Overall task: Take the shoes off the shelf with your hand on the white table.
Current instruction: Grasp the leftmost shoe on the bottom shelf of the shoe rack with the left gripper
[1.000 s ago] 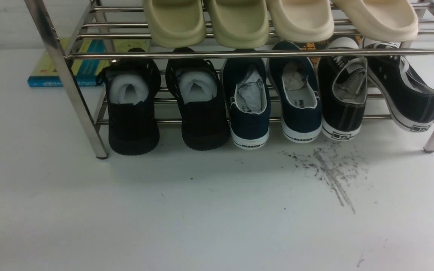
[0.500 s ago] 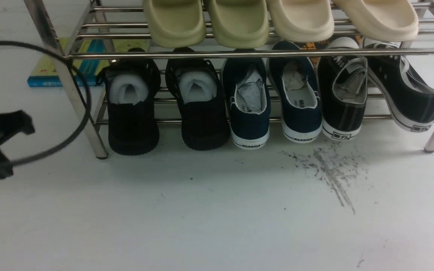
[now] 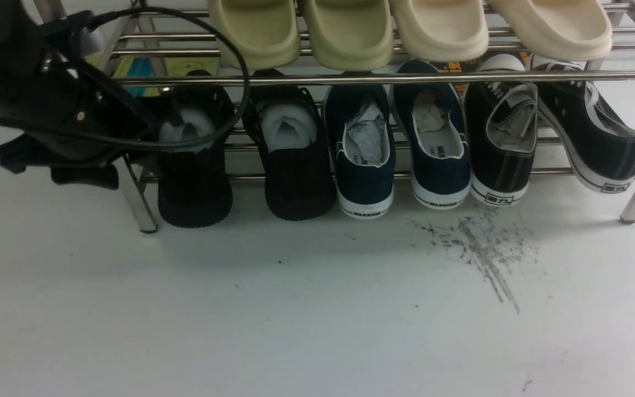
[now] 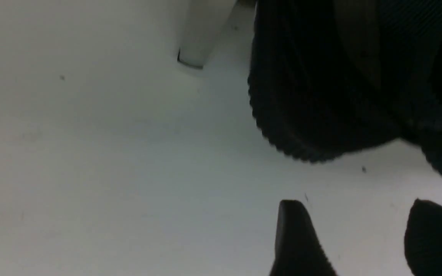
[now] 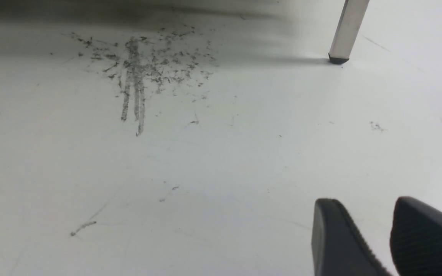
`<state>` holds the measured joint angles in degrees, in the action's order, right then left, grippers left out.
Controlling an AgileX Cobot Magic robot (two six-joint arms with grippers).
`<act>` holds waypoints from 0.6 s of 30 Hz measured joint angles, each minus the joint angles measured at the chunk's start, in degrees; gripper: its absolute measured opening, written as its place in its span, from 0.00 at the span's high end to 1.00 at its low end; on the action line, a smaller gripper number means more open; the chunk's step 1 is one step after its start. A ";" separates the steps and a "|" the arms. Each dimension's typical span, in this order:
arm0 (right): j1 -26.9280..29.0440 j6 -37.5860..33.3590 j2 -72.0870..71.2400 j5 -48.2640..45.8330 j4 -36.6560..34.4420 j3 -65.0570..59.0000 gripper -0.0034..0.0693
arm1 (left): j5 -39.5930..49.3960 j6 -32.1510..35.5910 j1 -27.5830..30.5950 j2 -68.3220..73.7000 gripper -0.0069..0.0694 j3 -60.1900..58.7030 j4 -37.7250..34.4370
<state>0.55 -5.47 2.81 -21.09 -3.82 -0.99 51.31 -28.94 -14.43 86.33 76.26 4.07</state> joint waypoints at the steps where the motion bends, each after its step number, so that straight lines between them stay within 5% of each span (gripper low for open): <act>1: 0.00 0.00 0.00 0.00 0.00 0.00 0.62 | -1.16 -2.94 -0.59 0.57 0.36 0.39 2.79; 5: 0.00 0.00 0.00 0.00 0.00 0.00 0.62 | -5.81 -10.96 -1.19 2.46 0.34 0.71 9.65; 18: 0.00 0.00 0.00 0.00 0.00 0.00 0.62 | -12.27 -14.82 -1.38 9.20 0.34 0.71 11.48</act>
<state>0.55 -5.47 2.81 -21.09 -3.82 -0.99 39.04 -43.75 -15.82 95.53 76.97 15.55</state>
